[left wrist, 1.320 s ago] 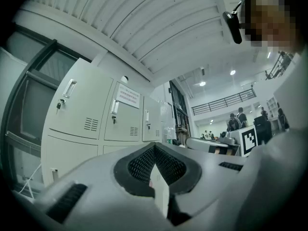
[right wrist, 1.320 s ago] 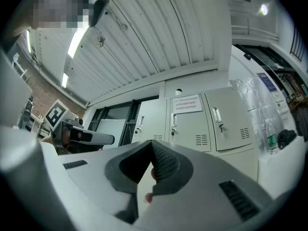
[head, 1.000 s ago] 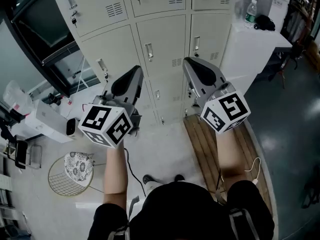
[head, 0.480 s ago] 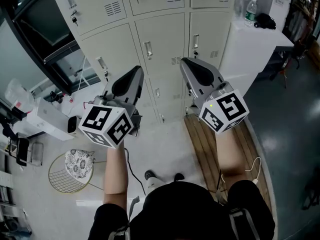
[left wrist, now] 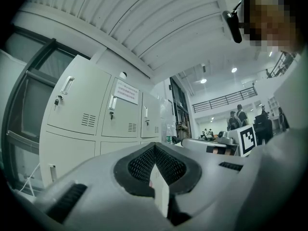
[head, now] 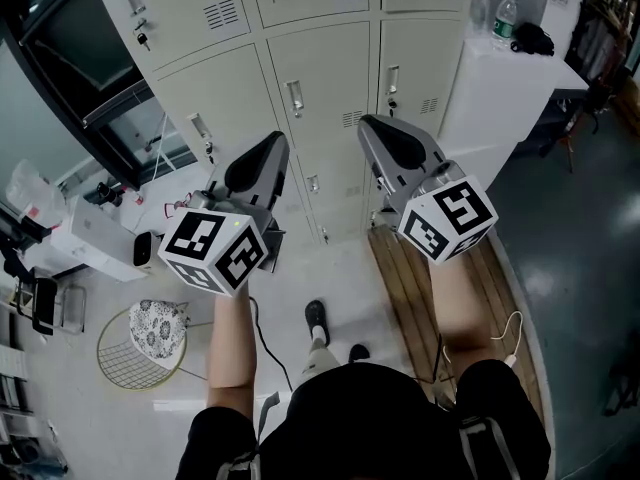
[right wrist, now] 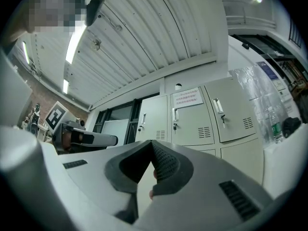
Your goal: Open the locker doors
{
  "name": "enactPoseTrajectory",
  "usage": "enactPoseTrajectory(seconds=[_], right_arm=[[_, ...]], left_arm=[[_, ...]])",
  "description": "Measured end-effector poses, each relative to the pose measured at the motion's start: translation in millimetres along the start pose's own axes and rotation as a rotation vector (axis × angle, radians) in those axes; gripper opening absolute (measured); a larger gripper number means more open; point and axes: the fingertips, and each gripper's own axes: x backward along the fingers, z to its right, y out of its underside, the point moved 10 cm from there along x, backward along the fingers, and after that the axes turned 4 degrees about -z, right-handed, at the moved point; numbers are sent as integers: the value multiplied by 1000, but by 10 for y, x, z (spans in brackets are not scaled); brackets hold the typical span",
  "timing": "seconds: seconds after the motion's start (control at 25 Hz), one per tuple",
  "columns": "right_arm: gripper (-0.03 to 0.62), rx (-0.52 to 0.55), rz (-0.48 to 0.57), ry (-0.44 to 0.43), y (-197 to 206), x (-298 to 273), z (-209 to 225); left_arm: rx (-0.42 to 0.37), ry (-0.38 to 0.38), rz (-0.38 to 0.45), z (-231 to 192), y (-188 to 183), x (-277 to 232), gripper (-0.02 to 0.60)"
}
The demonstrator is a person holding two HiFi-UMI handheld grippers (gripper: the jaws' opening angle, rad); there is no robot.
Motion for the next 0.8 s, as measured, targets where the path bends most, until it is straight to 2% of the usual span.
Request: enactPoseTrajectory(seconds=[0.32, 0.8], right_arm=[[5, 25, -18, 22, 29, -397, 146], [5, 62, -16, 31, 46, -1412, 421]], left_arm=[[19, 39, 24, -394, 34, -278, 15], [21, 76, 53, -1331, -16, -815, 15]])
